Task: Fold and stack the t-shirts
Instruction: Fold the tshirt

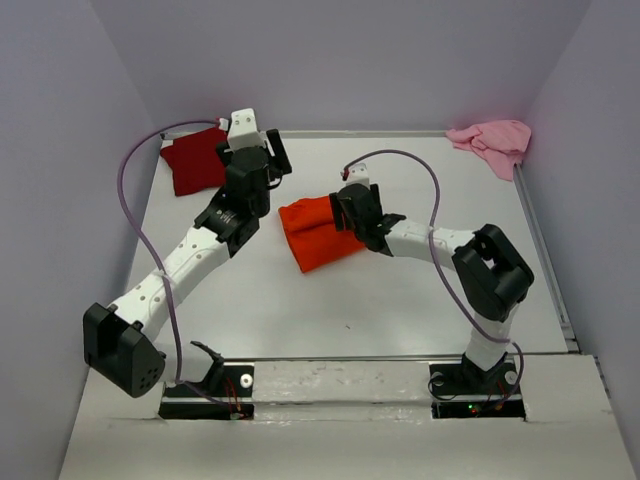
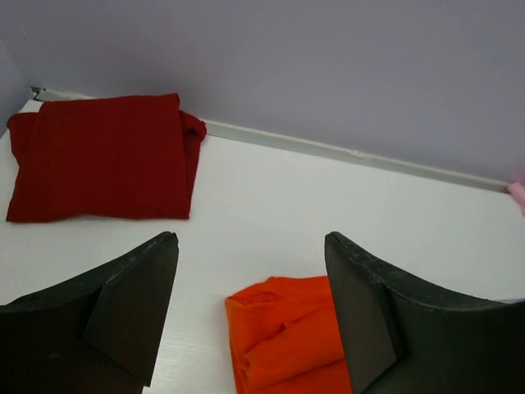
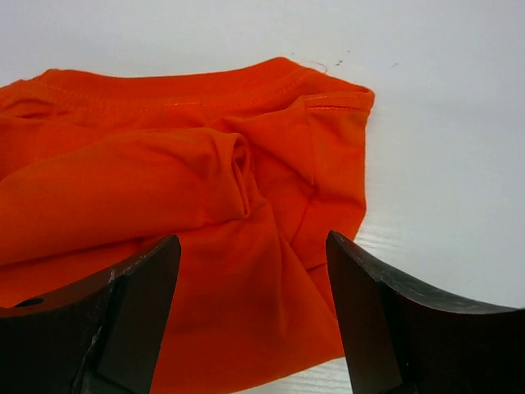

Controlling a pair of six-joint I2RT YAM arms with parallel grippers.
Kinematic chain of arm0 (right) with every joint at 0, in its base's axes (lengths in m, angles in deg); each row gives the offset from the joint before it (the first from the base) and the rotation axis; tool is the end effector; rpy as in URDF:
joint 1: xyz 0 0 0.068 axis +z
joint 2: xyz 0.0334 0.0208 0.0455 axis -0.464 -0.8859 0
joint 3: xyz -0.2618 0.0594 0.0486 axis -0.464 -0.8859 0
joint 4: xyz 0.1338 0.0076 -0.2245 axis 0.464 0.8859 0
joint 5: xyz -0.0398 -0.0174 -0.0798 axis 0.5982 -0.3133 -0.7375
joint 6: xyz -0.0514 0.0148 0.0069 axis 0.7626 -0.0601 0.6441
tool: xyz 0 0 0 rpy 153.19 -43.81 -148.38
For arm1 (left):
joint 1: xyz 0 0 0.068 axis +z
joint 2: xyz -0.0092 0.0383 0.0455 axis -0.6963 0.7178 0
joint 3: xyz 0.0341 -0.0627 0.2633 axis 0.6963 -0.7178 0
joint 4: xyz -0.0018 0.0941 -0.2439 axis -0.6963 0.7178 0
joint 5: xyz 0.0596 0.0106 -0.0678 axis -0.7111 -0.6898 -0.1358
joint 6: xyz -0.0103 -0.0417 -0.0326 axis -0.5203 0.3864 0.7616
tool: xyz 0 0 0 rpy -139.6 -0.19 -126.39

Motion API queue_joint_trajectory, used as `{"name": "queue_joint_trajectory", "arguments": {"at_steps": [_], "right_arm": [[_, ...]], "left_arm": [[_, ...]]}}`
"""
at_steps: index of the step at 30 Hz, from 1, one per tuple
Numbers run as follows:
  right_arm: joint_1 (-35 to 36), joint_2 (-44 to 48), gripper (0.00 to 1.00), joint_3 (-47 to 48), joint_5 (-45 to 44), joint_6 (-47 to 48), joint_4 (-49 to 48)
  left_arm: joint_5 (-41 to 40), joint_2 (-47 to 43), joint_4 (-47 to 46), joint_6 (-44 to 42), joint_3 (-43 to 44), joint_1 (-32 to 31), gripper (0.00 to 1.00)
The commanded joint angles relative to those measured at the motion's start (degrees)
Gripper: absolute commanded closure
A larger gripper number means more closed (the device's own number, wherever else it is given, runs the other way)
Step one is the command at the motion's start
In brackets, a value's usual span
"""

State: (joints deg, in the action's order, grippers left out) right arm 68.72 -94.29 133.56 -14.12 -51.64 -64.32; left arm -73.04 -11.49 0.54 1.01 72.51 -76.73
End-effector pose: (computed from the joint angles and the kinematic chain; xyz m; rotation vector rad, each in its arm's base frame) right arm 0.3179 0.2523 0.2094 -0.2314 2.0534 -0.0413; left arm 0.2648 -0.1461 0.4083 -0.1998 1.5425 -0.1849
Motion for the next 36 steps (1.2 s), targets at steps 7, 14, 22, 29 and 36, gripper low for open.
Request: {"name": "queue_joint_trajectory", "arguments": {"at_steps": [7, 14, 22, 29, 36], "right_arm": [[0.14, -7.15, 0.23, 6.98, 7.18, -1.76, 1.92], [0.14, -9.62, 0.24, 5.58, 11.31, -8.43, 7.01], [2.95, -4.27, 0.25, -3.99, 11.84, -16.95, 10.98], [11.55, 2.32, 0.25, -12.34, 10.26, -26.71, 17.04], [18.86, 6.82, 0.25, -17.27, 7.28, -36.47, 22.93]], "left_arm": [[1.81, -1.39, -3.76, -3.46, -6.41, 0.08, 0.18], [0.67, -4.91, -4.55, -4.16, -7.73, 0.52, 0.18], [1.37, -5.97, -4.02, -3.72, -7.38, 1.92, 0.19], [2.25, -5.97, -3.76, -3.02, -7.29, 3.24, 0.18], [3.74, -5.70, -3.23, -2.40, -6.94, 3.86, 0.18]]}}
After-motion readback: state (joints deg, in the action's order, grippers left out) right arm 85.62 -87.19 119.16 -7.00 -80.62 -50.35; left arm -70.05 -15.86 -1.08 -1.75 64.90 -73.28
